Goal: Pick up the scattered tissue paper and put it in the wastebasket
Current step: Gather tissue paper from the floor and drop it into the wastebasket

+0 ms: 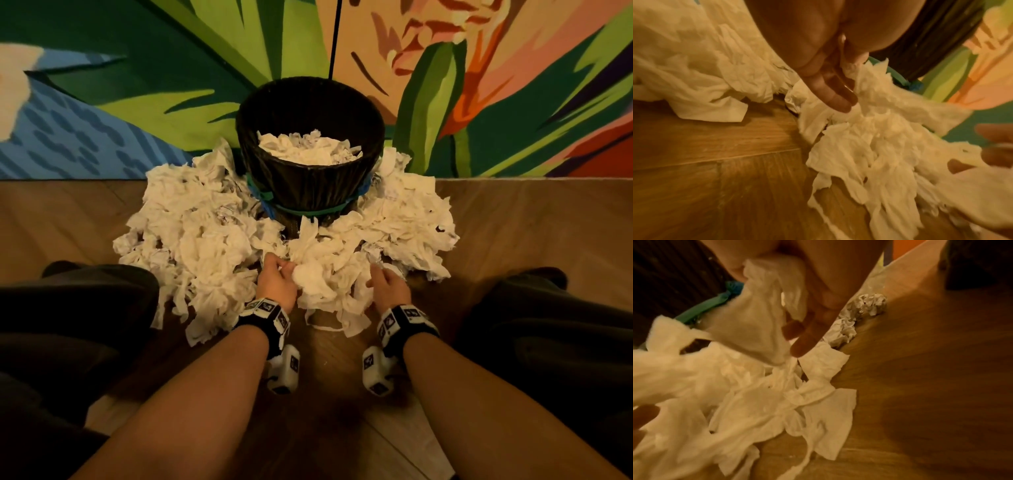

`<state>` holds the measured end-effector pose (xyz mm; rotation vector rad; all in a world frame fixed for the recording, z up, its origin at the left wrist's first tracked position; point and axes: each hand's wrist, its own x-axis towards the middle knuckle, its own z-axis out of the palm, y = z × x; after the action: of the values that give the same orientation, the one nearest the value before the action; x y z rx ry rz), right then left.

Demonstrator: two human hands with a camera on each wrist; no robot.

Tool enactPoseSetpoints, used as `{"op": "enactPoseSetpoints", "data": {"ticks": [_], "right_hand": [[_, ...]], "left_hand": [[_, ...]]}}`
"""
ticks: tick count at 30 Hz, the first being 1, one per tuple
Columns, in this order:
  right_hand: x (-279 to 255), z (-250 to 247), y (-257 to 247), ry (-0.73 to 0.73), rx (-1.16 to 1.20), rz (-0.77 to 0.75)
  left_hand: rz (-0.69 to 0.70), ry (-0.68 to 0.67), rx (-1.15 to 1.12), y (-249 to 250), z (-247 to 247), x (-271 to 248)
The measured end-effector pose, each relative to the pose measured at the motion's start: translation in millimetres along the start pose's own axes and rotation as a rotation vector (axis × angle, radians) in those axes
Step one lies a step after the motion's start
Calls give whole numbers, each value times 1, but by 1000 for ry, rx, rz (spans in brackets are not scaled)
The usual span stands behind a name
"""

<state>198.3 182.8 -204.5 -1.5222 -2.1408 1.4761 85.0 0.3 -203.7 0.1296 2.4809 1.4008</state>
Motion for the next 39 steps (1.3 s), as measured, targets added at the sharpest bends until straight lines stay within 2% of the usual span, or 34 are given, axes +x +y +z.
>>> {"op": "enactPoseSetpoints", "data": {"ticks": [3,6,9,12,17,20,22,25,29,31,33,37,39], "right_hand": [[5,-1,-1,2,13,-16],[4,-1,1,61,-100,-41],[-4,1,11,-10,-305,-52],[-11,6,30,-139,-522,-97],[-13,11,50,-241,-525,-42],[-11,15,50,-286,-577,-5],[-11,19,49,-323,-633,-13],[-13,26,48,-340,-630,-27],[-14,28,42,-295,-433,84],[-13,23,38,-236,-300,152],[-11,17,37,-170,-186,159],[-11,9,38,-63,-19,149],[-11,9,36,0,54,140]], "left_hand": [[-12,54,-97,4,-5,5],[-2,86,-150,5,-8,7],[-4,45,-150,2,-10,2],[91,-114,60,-7,-7,-8],[321,-506,497,-29,14,-27],[342,-707,748,-46,30,-35],[302,-759,827,-58,34,-36],[325,-709,817,-68,32,-36],[310,-666,837,-71,25,-29],[228,-672,790,-73,20,-24],[137,-657,715,-73,13,-22],[33,-513,617,-71,3,-23],[44,-449,560,-71,-2,-24]]}}
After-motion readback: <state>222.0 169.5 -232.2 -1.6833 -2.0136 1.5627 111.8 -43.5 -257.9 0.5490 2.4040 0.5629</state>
